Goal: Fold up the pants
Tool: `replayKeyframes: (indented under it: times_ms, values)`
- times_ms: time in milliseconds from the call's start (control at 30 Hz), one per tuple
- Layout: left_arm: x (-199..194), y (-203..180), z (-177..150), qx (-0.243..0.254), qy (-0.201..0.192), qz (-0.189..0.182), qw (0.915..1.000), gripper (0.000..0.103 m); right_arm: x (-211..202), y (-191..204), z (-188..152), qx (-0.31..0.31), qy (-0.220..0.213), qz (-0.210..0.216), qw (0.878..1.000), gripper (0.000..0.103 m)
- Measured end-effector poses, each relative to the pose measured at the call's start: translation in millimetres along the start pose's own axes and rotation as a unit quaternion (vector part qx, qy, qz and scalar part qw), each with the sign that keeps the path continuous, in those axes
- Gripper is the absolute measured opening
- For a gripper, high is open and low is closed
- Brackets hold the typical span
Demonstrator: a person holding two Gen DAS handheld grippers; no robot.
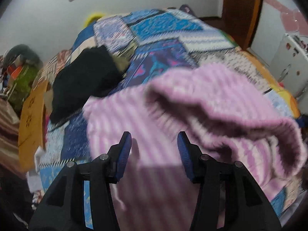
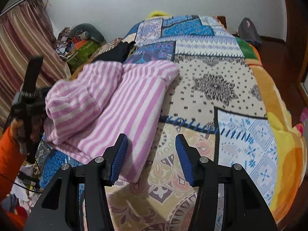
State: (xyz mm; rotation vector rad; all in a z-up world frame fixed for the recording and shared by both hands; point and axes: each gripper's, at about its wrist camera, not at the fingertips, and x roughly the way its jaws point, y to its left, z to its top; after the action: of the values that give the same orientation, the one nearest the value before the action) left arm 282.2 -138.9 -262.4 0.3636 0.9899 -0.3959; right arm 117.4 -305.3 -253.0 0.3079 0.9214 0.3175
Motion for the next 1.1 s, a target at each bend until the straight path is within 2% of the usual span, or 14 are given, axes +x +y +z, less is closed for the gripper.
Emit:
replayKeyframes:
  times_ms: [133, 233, 433, 567, 667, 833, 967, 1100]
  values:
    - [-6.3, -22.5, 26.2, 0.022, -0.019, -0.023, 0.9993, 0.050, -0.8, -7.9, 0.6, 0.011, -0.001, 0.014, 1.000, 0.053]
    - [-1.6, -43.5, 44.7, 0.037, -0.021, -0.043, 0.9982, 0.055, -1.9, -8.0, 0.8, 0.008, -0.001, 0.016, 1.000, 0.053]
    - [16.5, -93.1, 71.0, 0.075, -0.014, -0.082, 0.9937, 0.056, -14.6, -10.4, -0.7, 0.007, -0.014, -0.002, 1.000, 0.053]
    - [14.6, -109.4, 80.0, 0.082, -0.020, -0.088, 0.9925, 0.056, -23.2, -14.9, -3.9, 0.016, -0.018, -0.011, 1.000, 0.053]
    - [-3.7, -95.9, 83.9, 0.061, -0.040, -0.104, 0.9919, 0.056, -27.5, -13.6, -4.9, 0.016, -0.019, -0.014, 1.000, 0.053]
    - [-26.5, -50.2, 74.1, 0.031, -0.056, -0.069, 0.9955, 0.057, -32.0, -0.9, -4.2, 0.002, -0.023, -0.013, 1.000, 0.053]
    - [-20.0, -23.5, 46.5, 0.028, -0.019, -0.050, 0.9982, 0.057, -30.5, 9.6, -5.3, -0.006, -0.024, -0.008, 1.000, 0.053]
    - [-5.5, -29.4, 15.3, 0.054, 0.019, -0.044, 0.9974, 0.057, -26.6, 12.0, -6.5, -0.001, -0.020, -0.006, 1.000, 0.053]
